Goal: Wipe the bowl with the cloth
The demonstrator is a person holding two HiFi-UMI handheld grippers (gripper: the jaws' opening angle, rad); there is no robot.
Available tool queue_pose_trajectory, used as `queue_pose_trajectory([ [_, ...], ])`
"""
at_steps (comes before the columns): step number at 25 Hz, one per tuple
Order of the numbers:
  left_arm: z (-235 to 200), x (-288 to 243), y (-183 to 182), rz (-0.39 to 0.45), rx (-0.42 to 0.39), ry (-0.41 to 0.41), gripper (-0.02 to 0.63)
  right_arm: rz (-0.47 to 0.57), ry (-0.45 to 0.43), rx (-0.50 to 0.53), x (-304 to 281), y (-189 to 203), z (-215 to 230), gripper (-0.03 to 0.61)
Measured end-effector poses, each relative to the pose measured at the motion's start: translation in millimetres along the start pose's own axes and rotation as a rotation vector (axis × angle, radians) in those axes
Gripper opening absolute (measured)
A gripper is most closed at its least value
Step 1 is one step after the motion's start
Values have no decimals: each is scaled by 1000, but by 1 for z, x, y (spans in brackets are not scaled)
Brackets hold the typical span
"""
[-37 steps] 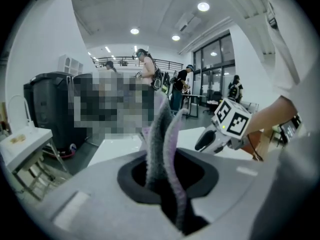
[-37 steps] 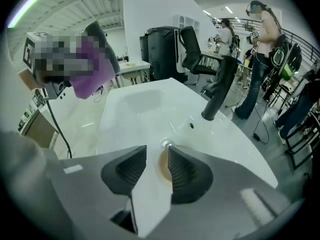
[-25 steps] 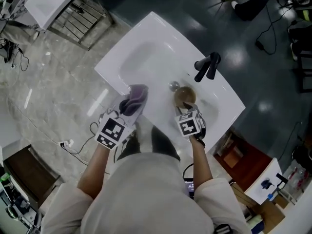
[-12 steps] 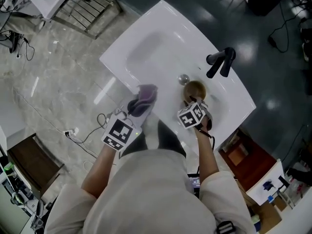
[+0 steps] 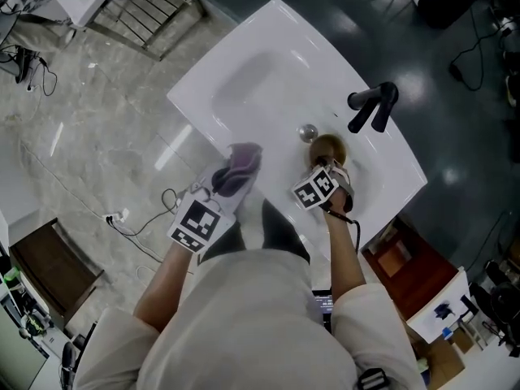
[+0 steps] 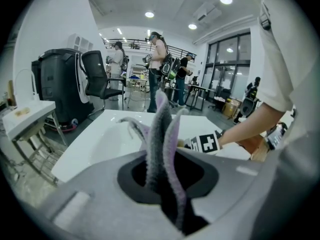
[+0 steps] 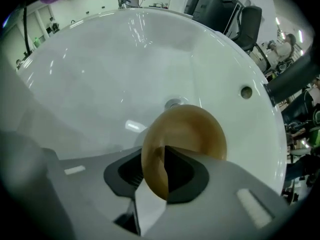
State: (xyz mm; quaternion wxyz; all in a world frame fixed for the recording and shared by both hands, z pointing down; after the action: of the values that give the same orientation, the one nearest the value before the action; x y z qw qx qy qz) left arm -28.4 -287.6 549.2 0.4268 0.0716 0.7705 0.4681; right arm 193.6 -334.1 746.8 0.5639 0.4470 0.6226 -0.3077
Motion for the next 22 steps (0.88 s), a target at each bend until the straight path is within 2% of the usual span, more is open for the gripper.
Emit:
queue_pose_trajectory([
  [4, 2, 0, -4, 14, -14, 10, 67, -18, 6, 13, 0, 4, -1, 43],
  [8, 6, 7, -12, 40, -34, 11, 67, -27, 0, 10, 4, 7, -4, 38],
  [16, 15, 40, -14, 74, -68, 15, 67, 33, 50, -57, 46, 2, -15, 23],
  [22, 25, 71, -10, 121, -77, 11, 67, 138, 66, -154, 99, 1, -30, 23],
])
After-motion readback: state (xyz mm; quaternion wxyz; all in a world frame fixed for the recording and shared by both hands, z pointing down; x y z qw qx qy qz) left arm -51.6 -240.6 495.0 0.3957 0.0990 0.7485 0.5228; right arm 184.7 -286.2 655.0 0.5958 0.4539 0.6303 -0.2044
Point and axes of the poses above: the fingertips, and each gripper's own axes: x backward along the fingers, z to its right, y out of its underside, the point moved 9 cm from there along x, backward along the fingers, and after that the axes turned 4 degrees about x, right-handed, at the moved point
